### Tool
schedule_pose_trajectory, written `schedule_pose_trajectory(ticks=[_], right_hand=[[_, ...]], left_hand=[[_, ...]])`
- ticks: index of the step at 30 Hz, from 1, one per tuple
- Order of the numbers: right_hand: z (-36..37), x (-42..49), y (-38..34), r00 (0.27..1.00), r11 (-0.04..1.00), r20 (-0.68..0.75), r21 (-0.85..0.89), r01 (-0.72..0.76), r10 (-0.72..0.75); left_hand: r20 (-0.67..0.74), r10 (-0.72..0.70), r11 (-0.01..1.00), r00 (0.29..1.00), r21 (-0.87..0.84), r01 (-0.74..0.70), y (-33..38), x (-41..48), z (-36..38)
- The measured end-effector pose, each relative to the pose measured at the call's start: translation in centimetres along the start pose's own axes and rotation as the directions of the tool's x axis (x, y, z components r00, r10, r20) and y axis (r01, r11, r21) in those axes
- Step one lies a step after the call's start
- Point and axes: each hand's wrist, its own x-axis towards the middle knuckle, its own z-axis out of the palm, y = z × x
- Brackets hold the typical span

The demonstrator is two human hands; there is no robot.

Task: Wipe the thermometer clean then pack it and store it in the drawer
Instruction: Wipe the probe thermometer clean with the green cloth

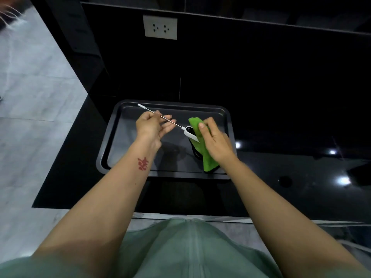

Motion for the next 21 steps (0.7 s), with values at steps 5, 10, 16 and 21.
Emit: schedule_pose_trajectory(ticks=[5, 10, 16, 21], right_hand=[[0.1, 0.2, -0.8, 0.992, 0.96, 0.073, -0.256, 0.117, -0.102], [0.6, 0.3, -0.9, 0.994, 0.97, 0.097, -0.233, 0.068, -0.046], [1.0, 1.2, -0.3, 0.997, 0.996, 0.002, -0.036, -0.076, 0.076], [1.0, 0.9, -0.7, 0.998, 0.988, 0.057, -0.153, 0.008, 0.0]], left_hand=[[0.017, 0.012, 0.999, 1.0, 0.048, -0.013, -0.1, -0.3, 0.4], [0.019, 0.027, 0.997, 0.999, 0.078, -0.028, 0.0, -0.4, 0.4], [0.019, 0.03, 0.999, 0.999, 0.032, -0.03, -0.1, -0.8, 0.2], [0.013, 0.063, 0.997, 0.998, 0.037, -0.063, 0.1, -0.8, 0.2]])
